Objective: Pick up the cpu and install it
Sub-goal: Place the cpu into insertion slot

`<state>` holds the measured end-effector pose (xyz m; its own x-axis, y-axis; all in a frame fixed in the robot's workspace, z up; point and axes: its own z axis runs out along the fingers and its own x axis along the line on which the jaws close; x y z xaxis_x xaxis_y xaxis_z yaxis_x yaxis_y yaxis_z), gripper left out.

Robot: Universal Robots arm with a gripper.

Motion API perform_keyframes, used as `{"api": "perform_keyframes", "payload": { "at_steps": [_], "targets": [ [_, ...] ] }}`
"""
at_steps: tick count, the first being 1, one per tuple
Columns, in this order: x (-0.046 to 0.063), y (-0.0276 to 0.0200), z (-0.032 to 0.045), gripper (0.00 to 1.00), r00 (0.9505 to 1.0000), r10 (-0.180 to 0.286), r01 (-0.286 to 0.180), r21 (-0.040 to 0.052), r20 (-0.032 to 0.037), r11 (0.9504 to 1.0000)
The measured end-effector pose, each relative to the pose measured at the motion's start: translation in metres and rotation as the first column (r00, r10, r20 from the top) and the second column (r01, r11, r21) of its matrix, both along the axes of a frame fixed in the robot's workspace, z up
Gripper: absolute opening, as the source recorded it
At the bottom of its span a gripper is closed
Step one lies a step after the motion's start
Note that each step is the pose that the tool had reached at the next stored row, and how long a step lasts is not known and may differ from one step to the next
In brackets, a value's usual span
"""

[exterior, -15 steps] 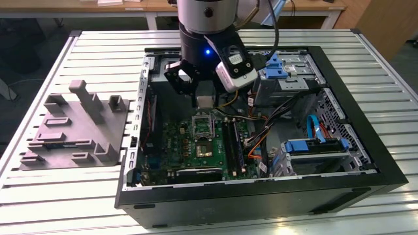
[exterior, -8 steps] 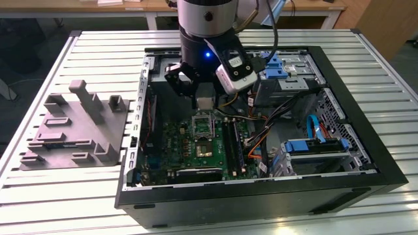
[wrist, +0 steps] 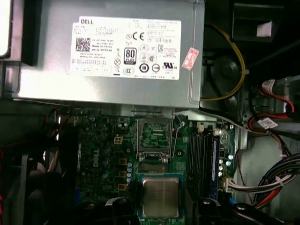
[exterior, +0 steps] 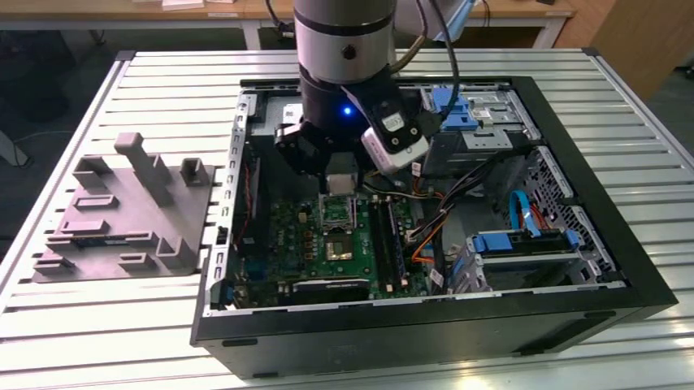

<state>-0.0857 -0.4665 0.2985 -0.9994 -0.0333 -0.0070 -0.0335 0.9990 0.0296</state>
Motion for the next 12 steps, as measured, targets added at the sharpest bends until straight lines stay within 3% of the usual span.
{"api": "perform_keyframes", "payload": {
  "at_steps": [3,7,12],
  "targets": [
    [0.0,-0.0002,-0.0052,0.47,0.9995,-0.031,0.031,-0.0002,0.0004,0.9995],
    [0.0,-0.0008,-0.0125,0.47,0.9993,-0.037,0.037,-0.0003,0.0004,0.9993],
    [0.0,-0.0066,-0.0217,0.47,0.9993,-0.037,0.037,-0.0002,0.0005,0.9993]
  ]
}}
